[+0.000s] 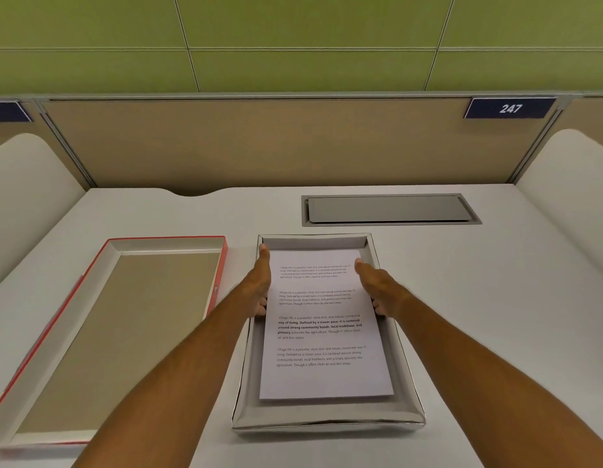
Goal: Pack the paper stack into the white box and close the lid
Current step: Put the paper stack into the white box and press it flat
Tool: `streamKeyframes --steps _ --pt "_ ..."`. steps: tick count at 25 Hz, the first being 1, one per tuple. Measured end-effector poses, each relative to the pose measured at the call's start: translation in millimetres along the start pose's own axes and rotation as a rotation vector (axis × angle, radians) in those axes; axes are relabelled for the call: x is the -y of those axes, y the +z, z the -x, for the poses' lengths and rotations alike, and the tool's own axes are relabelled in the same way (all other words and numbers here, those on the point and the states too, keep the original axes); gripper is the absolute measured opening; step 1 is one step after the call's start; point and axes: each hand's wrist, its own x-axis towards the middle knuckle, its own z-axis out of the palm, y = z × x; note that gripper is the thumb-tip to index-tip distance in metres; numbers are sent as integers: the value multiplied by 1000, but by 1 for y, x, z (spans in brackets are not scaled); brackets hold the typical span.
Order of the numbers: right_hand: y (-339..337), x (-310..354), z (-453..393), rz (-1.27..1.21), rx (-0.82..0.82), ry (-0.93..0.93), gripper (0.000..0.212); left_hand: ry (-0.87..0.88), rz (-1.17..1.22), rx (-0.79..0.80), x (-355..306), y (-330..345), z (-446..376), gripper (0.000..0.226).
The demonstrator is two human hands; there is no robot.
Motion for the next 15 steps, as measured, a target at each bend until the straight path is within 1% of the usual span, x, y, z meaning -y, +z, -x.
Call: streamKeyframes --steps 3,5,7,9,10,11,12,13,14,15 --pt "-1 0 1 6 10 -6 53 8 -11 27 0 -1 3 104" --pt "-1 -1 8 30 35 -29 52 37 -57 24 3 -1 10 97" --pt "1 -7 17 172 21 -112 54 133 -201 -28 15 0 18 87" --pt "4 -19 34 377 48 -247 55 268 -449 -74 39 4 30 79" --pt "6 -27 45 467 100 -286 67 324 -547 -66 54 5 36 78" --pt "8 -38 54 543 155 -303 85 360 -627 -46 70 7 43 83" --pt "11 -49 63 629 195 -296 104 384 -702 -20 84 8 49 96" --pt "13 -61 71 719 213 -277 118 391 -766 1 97 10 54 113" --pt "15 -71 76 800 208 -247 127 377 -818 11 107 11 58 128" --pt "18 -80 80 859 196 -223 131 356 -864 7 115 12 62 138"
